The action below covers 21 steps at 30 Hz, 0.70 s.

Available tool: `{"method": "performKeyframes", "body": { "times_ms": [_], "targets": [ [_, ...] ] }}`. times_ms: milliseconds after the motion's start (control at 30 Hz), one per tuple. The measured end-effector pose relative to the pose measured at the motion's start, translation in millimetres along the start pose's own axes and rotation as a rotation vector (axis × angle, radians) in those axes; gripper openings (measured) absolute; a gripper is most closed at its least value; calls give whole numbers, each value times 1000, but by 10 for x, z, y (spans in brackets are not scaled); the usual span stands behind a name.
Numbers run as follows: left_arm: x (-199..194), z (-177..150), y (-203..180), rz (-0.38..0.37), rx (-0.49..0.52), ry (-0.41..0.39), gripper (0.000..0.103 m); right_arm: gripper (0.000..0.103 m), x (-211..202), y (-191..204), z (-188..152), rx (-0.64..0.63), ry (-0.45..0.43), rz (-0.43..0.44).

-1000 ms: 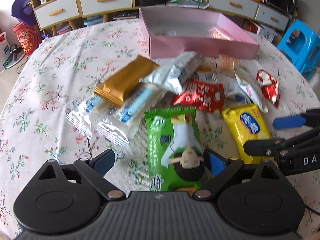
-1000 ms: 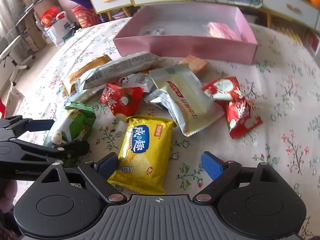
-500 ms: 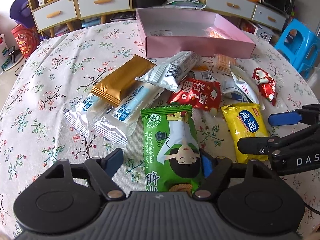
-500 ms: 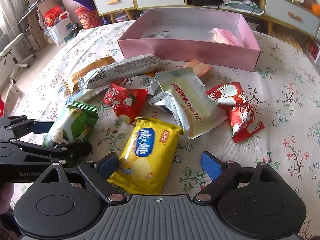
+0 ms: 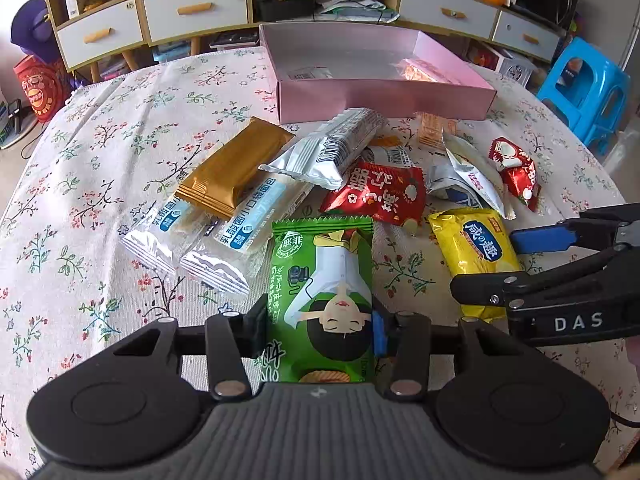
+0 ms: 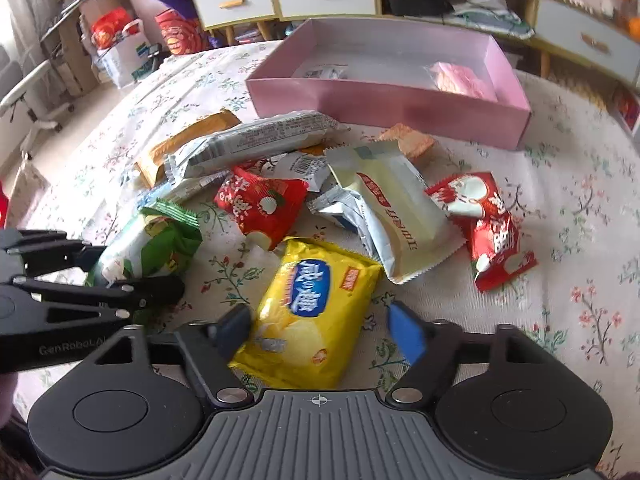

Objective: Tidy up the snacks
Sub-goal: 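Grasp the green cartoon packet with the left tool while the right tool grasps the yellow packet, then carry both packets into the pink box and open both tools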

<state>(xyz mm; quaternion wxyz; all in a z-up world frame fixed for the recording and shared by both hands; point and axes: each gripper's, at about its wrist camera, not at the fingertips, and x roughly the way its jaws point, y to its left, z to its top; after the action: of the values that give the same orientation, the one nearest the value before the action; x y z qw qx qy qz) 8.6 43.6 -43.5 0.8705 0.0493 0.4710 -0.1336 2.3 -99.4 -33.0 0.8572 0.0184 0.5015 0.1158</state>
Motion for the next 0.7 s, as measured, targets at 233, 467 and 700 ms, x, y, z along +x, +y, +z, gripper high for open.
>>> {"method": "performKeyframes", "body": {
  "times_ms": [233,467,700],
  "targets": [
    [-12,1,8,-4,-12,0,43,55,-35,65,25,-27,21,4],
    [-65,32,33,-13,-33,-13,43,54,-109,19,55,25,35,48],
    [-120,61,40,-37,-48,-23,43,54,-199,0,100,58,29,79]
  ]
}}
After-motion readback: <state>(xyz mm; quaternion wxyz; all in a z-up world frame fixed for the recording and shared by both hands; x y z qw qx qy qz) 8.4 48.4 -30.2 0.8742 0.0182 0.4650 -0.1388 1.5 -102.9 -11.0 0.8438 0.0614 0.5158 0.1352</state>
